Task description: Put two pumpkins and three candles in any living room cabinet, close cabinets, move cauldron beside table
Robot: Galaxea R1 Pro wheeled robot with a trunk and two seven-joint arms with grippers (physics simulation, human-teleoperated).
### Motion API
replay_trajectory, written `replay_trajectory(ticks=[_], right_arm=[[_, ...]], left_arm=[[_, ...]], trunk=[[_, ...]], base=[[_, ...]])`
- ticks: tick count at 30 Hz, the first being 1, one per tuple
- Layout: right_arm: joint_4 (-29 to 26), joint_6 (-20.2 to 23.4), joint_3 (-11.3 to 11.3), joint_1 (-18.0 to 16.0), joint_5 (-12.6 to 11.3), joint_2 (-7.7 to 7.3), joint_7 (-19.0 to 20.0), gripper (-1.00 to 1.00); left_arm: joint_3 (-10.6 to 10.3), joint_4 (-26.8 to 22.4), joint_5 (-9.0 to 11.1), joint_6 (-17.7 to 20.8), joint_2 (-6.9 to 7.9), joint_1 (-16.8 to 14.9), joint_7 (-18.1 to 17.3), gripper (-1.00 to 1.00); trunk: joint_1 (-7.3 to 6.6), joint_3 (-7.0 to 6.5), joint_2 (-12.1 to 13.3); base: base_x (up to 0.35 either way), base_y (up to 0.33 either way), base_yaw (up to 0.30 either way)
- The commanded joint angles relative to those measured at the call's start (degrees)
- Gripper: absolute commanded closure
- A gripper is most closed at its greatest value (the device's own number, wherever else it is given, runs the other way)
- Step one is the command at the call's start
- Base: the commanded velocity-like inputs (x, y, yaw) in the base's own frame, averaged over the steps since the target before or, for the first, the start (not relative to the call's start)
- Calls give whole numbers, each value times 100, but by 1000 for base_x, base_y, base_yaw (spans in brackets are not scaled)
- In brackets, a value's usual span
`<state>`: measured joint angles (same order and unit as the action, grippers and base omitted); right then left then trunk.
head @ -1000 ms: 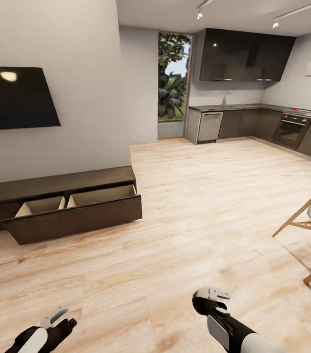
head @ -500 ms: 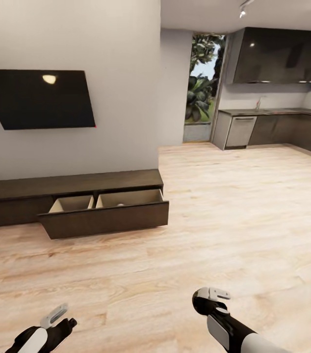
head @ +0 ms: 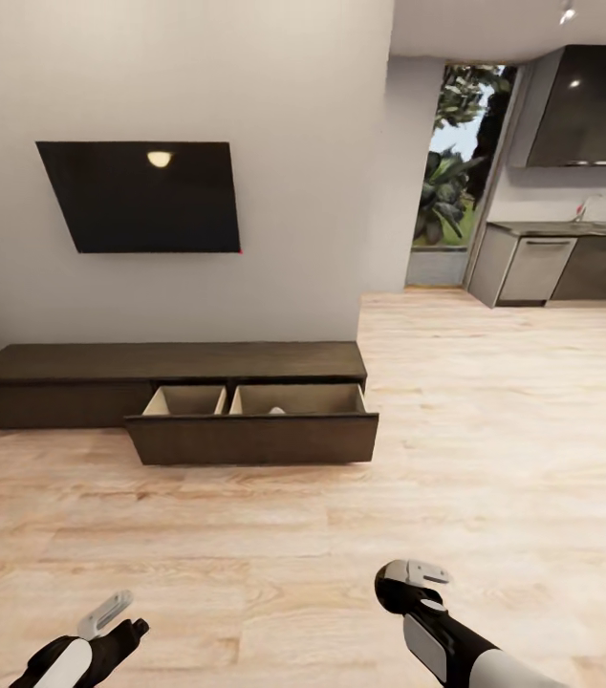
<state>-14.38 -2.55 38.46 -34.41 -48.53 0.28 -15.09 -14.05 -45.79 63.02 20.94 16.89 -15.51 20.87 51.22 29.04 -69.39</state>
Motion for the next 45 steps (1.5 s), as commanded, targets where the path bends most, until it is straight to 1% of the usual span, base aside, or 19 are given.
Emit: replay_trajectory(ticks=[1, 11, 18, 24, 27, 30, 32, 38, 45], right_arm=[[-4, -26, 48, -5, -52, -2, -29, 100], [6, -68, 39, -5, -73, -10, -22, 100], [5, -78, 39, -5, -77, -11, -22, 100], [-2, -79, 22, -5, -135, -19, -23, 100], [-4, -73, 15, -5, -139, -19, 107, 100], [-4, -71, 8, -5, -139, -19, 392, 100], [-4, -70, 6, -5, -139, -19, 505, 100], [-4, -76, 4, -5, -139, -19, 583, 100], [-3, -79, 4, -5, -140, -27, 586, 100]], left_arm=[[-28, -9, 53, -3, 7, -5, 49, -100], [-29, -9, 53, -3, 3, -5, 49, -100], [-36, -9, 39, -3, -5, -5, 49, -100], [-37, -9, 22, -3, -13, -5, 54, -100], [-37, -9, 23, -3, -5, -5, 52, -100], [-37, -9, 26, -3, -6, -5, 52, -100], [-37, -9, 26, -3, -7, -5, 51, -100], [-37, -12, 56, -3, 4, -5, 49, -100], [-29, -13, 61, 5, 3, -5, 46, -100]], trunk=[[3, 2, -3], [3, -37, -3], [3, -65, -3], [3, -88, -3], [3, -100, -3], [3, -112, -3], [3, -120, -3], [3, -143, -3], [-150, -286, 277]], base=[[310, 39, 279], [300, 57, 279], [299, 2, 279], [315, -79, 279], [320, -23, 279], [319, 75, 279], [299, 46, 279], [95, 9, 279], [4, 0, 282]])
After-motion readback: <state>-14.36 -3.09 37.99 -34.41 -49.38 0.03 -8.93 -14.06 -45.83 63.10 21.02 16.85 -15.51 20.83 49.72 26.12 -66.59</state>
